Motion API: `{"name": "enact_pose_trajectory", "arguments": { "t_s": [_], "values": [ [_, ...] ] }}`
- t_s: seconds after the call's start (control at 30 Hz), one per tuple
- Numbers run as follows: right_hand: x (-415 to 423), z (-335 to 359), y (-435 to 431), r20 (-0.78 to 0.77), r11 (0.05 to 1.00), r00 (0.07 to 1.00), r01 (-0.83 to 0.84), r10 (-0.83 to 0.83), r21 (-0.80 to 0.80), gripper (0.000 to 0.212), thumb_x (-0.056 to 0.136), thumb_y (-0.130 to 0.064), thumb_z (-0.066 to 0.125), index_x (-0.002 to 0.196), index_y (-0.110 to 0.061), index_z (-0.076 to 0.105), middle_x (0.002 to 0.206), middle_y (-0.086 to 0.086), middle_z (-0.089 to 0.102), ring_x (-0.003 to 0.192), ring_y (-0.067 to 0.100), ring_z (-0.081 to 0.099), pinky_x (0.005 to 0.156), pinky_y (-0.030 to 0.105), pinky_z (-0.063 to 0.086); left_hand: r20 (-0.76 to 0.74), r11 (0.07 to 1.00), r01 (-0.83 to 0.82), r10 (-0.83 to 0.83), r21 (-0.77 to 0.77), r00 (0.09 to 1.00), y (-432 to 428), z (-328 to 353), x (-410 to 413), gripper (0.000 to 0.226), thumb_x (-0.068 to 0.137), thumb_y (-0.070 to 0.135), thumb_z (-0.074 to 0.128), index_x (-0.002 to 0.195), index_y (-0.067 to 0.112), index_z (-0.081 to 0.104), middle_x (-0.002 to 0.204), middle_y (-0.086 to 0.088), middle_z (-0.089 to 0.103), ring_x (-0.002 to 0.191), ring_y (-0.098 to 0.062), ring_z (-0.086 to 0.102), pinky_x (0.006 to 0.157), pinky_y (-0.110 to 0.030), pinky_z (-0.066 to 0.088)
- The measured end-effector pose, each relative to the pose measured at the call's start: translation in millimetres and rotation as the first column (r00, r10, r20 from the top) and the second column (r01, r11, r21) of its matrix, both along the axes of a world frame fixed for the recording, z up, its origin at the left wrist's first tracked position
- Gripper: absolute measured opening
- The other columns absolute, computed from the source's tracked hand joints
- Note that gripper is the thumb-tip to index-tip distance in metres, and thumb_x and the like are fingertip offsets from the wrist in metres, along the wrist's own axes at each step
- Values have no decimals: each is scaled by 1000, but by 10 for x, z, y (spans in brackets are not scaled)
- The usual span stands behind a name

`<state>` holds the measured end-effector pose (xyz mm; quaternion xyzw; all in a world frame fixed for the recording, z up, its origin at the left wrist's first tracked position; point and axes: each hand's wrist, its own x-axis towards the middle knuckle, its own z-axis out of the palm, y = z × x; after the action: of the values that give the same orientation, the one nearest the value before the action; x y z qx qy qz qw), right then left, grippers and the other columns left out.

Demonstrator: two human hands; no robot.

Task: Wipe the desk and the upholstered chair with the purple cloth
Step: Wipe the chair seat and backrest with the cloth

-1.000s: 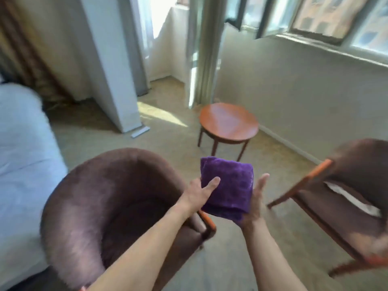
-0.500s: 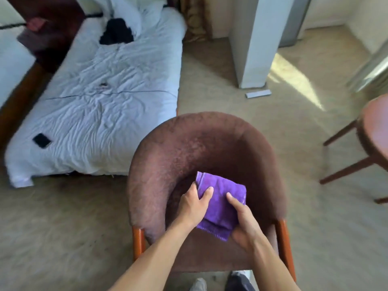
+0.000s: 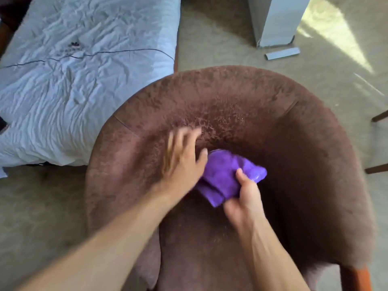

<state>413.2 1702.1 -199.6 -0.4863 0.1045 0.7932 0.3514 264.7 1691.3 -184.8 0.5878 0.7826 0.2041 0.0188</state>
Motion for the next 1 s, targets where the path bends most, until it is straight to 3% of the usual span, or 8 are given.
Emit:
{"name": "enact_pose_trajectory", "arguments": {
  "t_s": [0.17, 0.27, 0.4, 0.53, 0.63, 0.73, 0.9, 1.0],
  "values": [
    [-405, 341, 1016, 226, 948, 921, 299, -318, 112, 21, 106, -8, 44, 122, 2, 55, 126, 20, 63, 105, 32, 69, 105, 51, 51, -306, 993, 74, -99, -94, 947, 965, 442, -703, 65, 93, 48, 42, 156, 37, 26, 162, -12, 26, 149, -41, 21, 121, -59, 7],
    [-807, 528, 1280, 485, 978, 850, 167, -208, 128, 24, 98, 1, 38, 114, 1, 57, 92, 16, 64, 61, 25, 66, 68, 43, 60, -218, 972, 71, -120, -222, 968, 1169, 484, -854, 60, 98, 54, 32, 155, 46, 20, 151, -4, 40, 130, -39, 44, 112, -55, 28],
    [-1521, 517, 819, 761, 934, 641, -206, -98, 293, 66, 91, 0, 47, 157, -8, 37, 144, 23, 56, 131, 35, 56, 112, 39, 41, -165, 968, 94, -135, -233, 977, 1179, 473, -865, 56, 99, 54, 30, 153, 51, 19, 147, 1, 43, 121, -36, 45, 104, -53, 31],
    [-1764, 173, 158, 631, 817, 701, -548, 333, 177, 56, 84, -18, 43, 138, -8, 57, 127, 19, 67, 118, 37, 64, 105, 46, 49, -168, 972, 89, -127, -218, 978, 1174, 450, -870, 55, 100, 53, 30, 153, 52, 17, 145, 0, 42, 118, -33, 44, 103, -50, 30],
    [-1697, 108, 245, 412, 976, 895, -210, 170, 55, 14, 101, 0, 47, 106, 0, 60, 102, 23, 63, 93, 41, 67, 85, 52, 54, -149, 971, 98, -132, -216, 980, 1181, 456, -879, 54, 101, 54, 28, 153, 52, 16, 144, -1, 41, 117, -32, 44, 102, -50, 29],
    [-1265, 316, 648, 232, 978, 950, 206, -207, 30, 20, 104, -4, 49, 122, 1, 55, 113, 20, 67, 104, 38, 68, 96, 52, 54, -135, 971, 98, -129, -216, 982, 1198, 453, -908, 54, 101, 54, 27, 153, 54, 15, 146, -1, 40, 118, -33, 43, 103, -50, 29],
    [-295, 745, 1274, 352, 966, 900, 252, -256, 58, 39, 103, -14, 43, 132, 11, 51, 119, 32, 57, 116, 43, 57, 104, 45, 47, -91, 967, 130, -153, -221, 984, 1216, 422, -957, 53, 101, 56, 24, 152, 55, 12, 148, -1, 38, 121, -33, 41, 107, -53, 27],
    [-690, 868, 1090, 543, 924, 759, 208, -359, 321, 23, 83, -4, 52, 105, -1, 57, 80, 14, 66, 68, 22, 67, 64, 29, 59, -108, 970, 137, -161, -201, 981, 1225, 419, -964, 54, 100, 55, 27, 153, 54, 15, 148, 0, 40, 122, -34, 42, 107, -53, 28]
  ]
}}
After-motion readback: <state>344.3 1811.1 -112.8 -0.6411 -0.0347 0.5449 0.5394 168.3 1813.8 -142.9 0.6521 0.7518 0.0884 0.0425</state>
